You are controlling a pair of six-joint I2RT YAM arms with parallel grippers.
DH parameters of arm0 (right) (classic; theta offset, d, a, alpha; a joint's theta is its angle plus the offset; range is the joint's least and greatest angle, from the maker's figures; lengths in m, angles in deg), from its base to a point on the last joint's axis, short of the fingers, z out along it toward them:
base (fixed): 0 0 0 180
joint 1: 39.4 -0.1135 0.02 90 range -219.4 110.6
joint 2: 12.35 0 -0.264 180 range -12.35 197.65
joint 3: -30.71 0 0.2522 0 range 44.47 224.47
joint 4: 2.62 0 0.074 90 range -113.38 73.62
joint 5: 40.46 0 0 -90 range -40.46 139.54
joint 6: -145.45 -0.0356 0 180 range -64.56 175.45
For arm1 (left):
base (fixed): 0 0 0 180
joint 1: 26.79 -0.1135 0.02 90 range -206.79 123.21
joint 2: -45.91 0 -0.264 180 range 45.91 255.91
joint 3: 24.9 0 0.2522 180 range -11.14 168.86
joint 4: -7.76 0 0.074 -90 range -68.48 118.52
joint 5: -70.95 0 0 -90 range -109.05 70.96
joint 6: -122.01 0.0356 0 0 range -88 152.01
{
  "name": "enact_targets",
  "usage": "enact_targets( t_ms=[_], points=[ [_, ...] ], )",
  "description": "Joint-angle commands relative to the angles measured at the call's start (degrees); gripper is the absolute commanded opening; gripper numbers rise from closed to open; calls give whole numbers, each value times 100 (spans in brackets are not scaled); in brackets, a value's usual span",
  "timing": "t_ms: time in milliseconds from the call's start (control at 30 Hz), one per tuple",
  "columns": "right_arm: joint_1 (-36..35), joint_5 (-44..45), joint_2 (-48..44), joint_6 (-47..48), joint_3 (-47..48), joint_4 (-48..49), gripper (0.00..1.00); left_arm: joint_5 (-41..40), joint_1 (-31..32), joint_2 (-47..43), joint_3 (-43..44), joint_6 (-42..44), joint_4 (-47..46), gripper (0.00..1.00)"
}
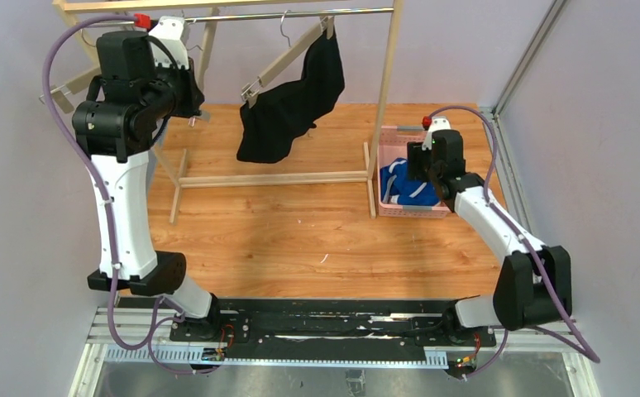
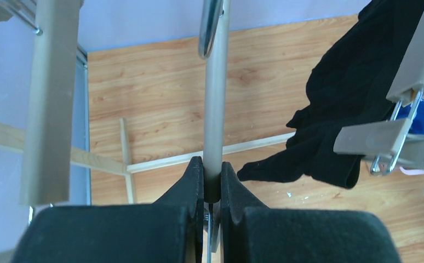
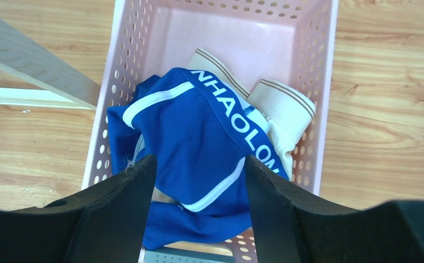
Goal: Remove the underwear clipped to the hanger
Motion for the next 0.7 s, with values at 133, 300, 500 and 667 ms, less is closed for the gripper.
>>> enact_targets(
  t_ms=[133,300,500,667],
  points=[
    [77,-241,-766,-61,-155,-200,61,373,-153,430,257,-182,-510,0],
    [20,-409,-1395,-62,-308,-122,61,397,-208,561,266,-265,-717,0],
    [-4,-405,-1786,-25,-384,-104,61,516,-257,597,214,-358,-880,0],
    [-53,-486,-1815,-35,-378,-141,61,560,-266,675,99,-307,-883,0]
  ],
)
